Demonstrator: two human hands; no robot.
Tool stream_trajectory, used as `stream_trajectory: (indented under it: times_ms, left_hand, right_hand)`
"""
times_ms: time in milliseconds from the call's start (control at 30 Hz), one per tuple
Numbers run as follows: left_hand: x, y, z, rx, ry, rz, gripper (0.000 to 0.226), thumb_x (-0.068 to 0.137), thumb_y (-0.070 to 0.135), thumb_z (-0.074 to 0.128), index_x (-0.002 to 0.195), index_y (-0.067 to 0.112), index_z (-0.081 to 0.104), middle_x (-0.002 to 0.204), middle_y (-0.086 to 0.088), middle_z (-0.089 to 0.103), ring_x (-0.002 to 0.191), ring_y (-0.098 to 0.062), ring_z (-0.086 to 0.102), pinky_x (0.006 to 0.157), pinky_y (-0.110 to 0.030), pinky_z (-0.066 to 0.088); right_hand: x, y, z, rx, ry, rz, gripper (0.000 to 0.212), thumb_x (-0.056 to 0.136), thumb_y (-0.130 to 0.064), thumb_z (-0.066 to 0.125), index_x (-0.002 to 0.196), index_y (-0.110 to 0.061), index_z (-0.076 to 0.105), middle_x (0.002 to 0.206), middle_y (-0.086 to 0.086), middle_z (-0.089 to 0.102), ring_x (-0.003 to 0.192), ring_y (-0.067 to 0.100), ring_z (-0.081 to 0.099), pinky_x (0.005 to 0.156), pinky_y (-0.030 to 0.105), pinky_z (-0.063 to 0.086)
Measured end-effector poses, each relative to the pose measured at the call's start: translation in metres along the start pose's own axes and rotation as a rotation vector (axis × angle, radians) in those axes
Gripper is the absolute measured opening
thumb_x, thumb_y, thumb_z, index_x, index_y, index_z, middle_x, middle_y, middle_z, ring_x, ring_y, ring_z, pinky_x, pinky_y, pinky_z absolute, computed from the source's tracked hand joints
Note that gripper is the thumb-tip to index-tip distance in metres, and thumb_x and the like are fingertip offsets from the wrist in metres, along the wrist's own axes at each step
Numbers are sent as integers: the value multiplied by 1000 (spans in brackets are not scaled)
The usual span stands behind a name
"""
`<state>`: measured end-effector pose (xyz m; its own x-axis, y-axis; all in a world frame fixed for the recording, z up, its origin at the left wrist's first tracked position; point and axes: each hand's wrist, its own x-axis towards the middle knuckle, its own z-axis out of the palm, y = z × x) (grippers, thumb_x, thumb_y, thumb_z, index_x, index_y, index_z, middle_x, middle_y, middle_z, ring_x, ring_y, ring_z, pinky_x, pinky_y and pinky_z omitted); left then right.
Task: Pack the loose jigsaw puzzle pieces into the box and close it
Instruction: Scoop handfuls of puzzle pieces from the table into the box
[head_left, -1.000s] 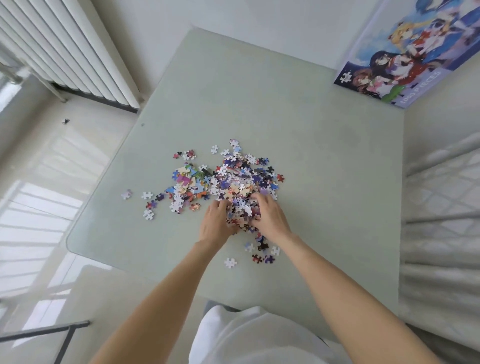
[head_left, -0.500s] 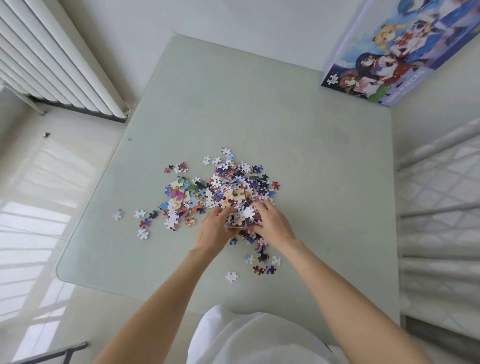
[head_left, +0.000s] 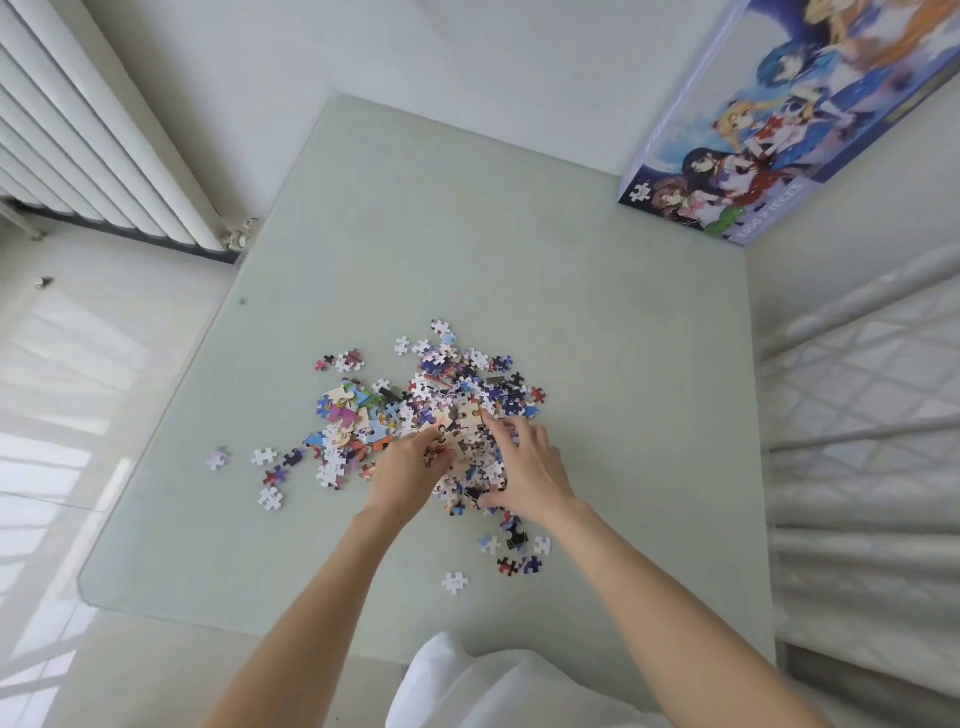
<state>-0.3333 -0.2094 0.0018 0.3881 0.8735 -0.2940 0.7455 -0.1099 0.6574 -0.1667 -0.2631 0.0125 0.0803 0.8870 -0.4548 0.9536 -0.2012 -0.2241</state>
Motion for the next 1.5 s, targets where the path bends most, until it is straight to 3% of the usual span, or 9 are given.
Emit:
stream_trajectory:
  times_ms: [233,400,500,667,800,1100,1200,1300,1500]
  left_hand:
    - [-3,-7,5,-45,-66,-162,23,91,28,56,91,6,60,74,-6,64,57,-18,53,49,-23,35]
    - [-9,-2,15,-79,-73,-186,34,91,32,56,120,14,57,98,-6,69,65,-18,59,61,-26,43]
    - [-10,6,21,-75,-79,-179,31,91,34,56,116,15,57,95,-5,69,62,-17,57,56,-25,43]
    - [-9,33,37,-52,-101,-153,34,91,34,55,118,12,57,96,-5,68,67,-17,58,61,-26,44]
    - [-12,63,51,-55,-72,-149,42,92,33,55,128,11,52,108,-6,67,68,-14,57,68,-24,42]
    - [-12,97,70,-59,-34,-257,39,91,36,55,124,14,55,109,-2,68,66,-9,55,65,-23,41]
    - [-9,101,71,-41,-31,-287,38,92,35,54,123,12,55,105,-4,67,70,-12,56,64,-24,40]
    - [-4,102,71,-21,-24,-294,35,93,34,53,117,10,57,91,-3,66,60,-8,52,53,-21,37]
    - [1,94,72,-10,-33,-326,37,92,35,53,121,11,54,93,-8,69,54,-11,52,56,-24,40]
  right_hand:
    - [2,-6,6,117,80,30,69,77,-29,73,133,-15,36,131,3,42,118,20,45,90,29,47]
    - [-6,3,5,271,121,49,49,82,-21,68,127,-13,48,127,1,50,110,17,51,90,25,42]
    - [-11,15,-1,324,172,44,43,85,-18,66,125,-12,53,124,2,56,109,18,55,94,26,43]
    - [-22,45,-15,364,216,71,28,86,-18,65,111,-8,60,95,7,66,82,22,59,71,27,42]
    - [-30,76,-23,373,227,57,26,87,-18,63,112,-14,57,70,-4,51,63,18,46,62,24,31]
    - [-30,113,-36,530,146,50,24,84,-19,67,105,-18,54,81,3,66,67,22,55,63,27,42]
    - [-25,118,-33,630,90,107,10,84,-22,67,80,-17,59,70,2,57,71,26,59,60,28,36]
    - [-18,125,-26,744,16,178,26,85,-23,62,67,-12,48,65,8,51,80,39,65,63,38,46]
    - [-11,122,-21,1093,-176,286,25,91,-26,57,81,-3,54,86,6,51,82,16,68,85,35,53]
